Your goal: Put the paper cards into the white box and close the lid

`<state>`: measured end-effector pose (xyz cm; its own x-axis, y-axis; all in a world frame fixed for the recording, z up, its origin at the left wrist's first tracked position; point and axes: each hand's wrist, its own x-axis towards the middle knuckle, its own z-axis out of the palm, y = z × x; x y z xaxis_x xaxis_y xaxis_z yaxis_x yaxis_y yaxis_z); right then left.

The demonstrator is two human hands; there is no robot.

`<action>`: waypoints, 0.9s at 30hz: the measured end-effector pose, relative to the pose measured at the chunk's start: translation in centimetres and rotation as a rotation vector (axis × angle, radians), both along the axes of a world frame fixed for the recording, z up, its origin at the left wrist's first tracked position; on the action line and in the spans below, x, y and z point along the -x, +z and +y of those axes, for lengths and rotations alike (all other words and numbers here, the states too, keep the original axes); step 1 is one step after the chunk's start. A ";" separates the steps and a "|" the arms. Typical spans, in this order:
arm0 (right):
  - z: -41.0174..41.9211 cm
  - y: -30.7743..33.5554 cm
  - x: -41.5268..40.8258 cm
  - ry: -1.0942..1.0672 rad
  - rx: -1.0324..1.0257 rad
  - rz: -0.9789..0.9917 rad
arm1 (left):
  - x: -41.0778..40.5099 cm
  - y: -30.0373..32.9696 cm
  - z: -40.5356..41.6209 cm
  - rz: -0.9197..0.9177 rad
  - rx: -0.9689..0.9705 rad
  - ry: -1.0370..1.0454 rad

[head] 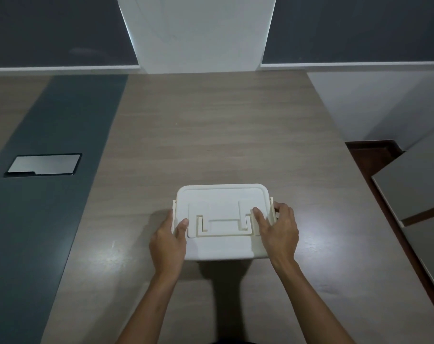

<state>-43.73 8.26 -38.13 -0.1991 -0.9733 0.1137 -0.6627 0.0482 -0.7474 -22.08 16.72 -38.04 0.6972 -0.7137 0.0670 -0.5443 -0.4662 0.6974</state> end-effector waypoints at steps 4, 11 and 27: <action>-1.1 0.4 -2.9 0.075 0.065 -0.031 | -2.3 0.0 0.7 -0.021 0.025 0.070; -6.0 0.4 -6.1 0.156 0.083 0.001 | -5.1 -0.7 -2.5 -0.005 -0.006 0.117; -10.7 -2.2 -4.4 -0.074 -0.029 -0.187 | -6.1 -1.9 -8.3 0.313 -0.006 0.206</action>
